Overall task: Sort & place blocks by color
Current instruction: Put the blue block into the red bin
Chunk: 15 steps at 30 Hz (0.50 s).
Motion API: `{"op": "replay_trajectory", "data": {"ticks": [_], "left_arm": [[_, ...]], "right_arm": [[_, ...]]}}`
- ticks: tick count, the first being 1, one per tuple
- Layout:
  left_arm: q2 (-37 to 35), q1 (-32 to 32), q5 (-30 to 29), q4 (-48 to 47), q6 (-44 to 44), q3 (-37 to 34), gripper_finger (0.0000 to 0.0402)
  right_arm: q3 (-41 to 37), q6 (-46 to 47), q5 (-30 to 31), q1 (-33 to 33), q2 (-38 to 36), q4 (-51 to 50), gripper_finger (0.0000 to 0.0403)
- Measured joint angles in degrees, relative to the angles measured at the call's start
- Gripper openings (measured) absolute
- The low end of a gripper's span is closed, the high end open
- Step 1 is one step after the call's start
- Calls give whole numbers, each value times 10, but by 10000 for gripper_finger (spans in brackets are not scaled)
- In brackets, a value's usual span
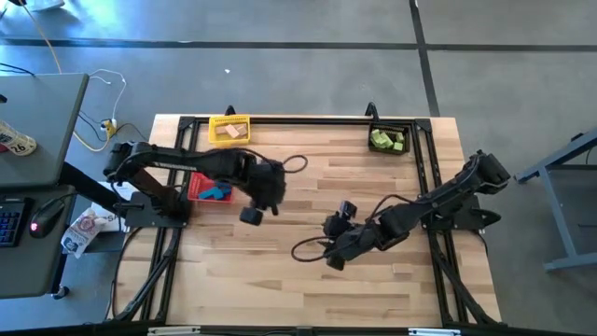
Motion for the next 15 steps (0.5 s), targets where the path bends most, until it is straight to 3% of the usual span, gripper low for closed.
{"op": "replay_trajectory", "data": {"ticks": [6,11,15], "left_arm": [[-36,47,-8,-105,-36,0,108],[-43,94,-77,-198,-67,0,107],[-44,139,-93,-252,-82,-10,108]], "right_arm": [[0,64,-78,0,0,-117,223],[0,130,-105,6,0,-220,222],[0,166,-125,20,0,-279,222]]}}
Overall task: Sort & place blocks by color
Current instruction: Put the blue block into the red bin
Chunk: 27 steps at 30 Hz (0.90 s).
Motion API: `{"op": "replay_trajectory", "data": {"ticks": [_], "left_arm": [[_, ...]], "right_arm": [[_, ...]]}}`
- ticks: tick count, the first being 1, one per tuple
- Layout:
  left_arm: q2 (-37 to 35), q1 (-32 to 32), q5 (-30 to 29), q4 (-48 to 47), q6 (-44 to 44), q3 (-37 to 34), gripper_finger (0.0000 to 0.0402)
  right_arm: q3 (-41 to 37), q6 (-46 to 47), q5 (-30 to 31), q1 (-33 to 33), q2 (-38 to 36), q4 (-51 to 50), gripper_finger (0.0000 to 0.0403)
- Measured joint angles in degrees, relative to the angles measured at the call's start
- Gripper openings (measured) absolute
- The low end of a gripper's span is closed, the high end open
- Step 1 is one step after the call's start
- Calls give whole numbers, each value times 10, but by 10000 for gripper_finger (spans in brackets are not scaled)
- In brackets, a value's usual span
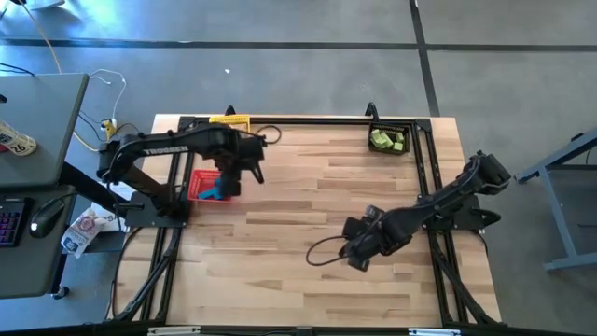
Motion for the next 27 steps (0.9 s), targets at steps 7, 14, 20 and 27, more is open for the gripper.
{"op": "replay_trajectory", "data": {"ticks": [7,14,20,27], "left_arm": [[1,70,6,-28,1,-73,108],[1,107,19,-29,6,-147,109],[1,130,18,-29,5,-209,110],[2,144,19,10,8,-262,113]], "right_arm": [[0,73,-30,31,0,-70,222],[0,90,-90,65,0,-79,222],[0,106,-107,90,0,-90,222],[0,157,-121,106,0,-129,222]]}}
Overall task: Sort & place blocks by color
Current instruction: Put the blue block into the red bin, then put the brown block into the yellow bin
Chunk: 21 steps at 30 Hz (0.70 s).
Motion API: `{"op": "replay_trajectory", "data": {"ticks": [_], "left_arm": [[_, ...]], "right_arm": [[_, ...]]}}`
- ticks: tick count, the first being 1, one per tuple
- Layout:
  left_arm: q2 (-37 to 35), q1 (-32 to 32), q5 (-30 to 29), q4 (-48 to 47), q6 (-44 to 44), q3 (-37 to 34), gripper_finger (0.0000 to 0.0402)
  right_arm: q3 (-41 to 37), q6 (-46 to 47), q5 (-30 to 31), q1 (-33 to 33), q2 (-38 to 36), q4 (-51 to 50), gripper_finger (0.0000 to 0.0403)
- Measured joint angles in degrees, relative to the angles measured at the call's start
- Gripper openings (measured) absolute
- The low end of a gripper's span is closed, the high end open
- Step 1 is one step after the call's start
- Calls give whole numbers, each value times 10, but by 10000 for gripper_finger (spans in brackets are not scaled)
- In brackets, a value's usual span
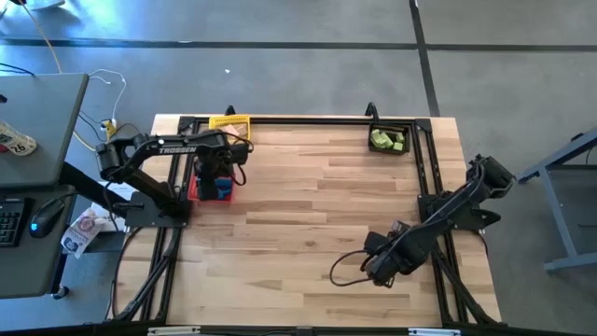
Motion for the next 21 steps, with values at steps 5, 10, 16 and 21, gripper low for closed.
{"op": "replay_trajectory", "data": {"ticks": [5,10,16,21], "left_arm": [[0,0,1,40,5,-15,113],[0,0,1,52,7,-19,133],[0,-1,0,52,7,-19,182],[0,-1,-1,52,3,-19,203]], "right_arm": [[0,10,-24,9,0,-4,222],[0,31,-32,24,0,-16,222],[0,54,-36,52,0,-29,222],[0,70,-34,79,0,-32,222]]}}
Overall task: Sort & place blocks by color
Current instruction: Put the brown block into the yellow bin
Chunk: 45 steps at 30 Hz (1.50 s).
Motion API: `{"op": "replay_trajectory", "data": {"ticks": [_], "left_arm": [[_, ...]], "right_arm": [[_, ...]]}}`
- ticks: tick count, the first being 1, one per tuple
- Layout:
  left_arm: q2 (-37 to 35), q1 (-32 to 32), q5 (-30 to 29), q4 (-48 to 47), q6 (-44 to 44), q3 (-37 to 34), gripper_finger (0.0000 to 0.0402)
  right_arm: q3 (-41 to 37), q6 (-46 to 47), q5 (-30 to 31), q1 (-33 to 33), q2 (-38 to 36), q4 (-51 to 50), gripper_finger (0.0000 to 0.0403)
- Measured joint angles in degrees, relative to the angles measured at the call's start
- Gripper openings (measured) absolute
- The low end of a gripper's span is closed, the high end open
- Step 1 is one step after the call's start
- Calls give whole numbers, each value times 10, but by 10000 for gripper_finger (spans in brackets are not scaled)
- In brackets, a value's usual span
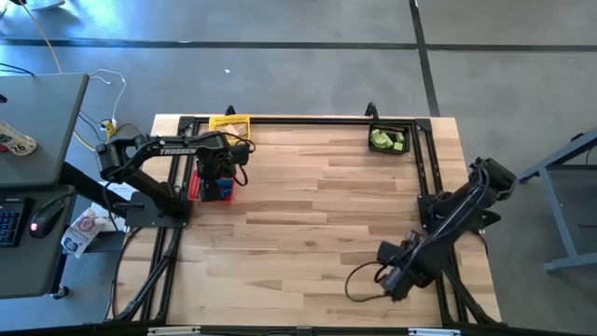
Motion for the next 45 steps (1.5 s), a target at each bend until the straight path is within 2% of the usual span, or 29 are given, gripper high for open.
{"op": "replay_trajectory", "data": {"ticks": [7,16,26,31,45], "left_arm": [[0,0,4,-2,0,3,200],[0,-43,63,0,-14,66,200],[0,-140,65,15,-19,135,200],[0,-174,64,31,-19,141,200],[0,-195,61,32,-19,141,200]], "right_arm": [[0,1,21,36,0,0,222],[0,-25,57,68,4,-8,222],[0,-130,56,74,48,-22,222],[0,-141,55,74,74,-21,222],[0,-136,26,68,126,-19,222]]}}
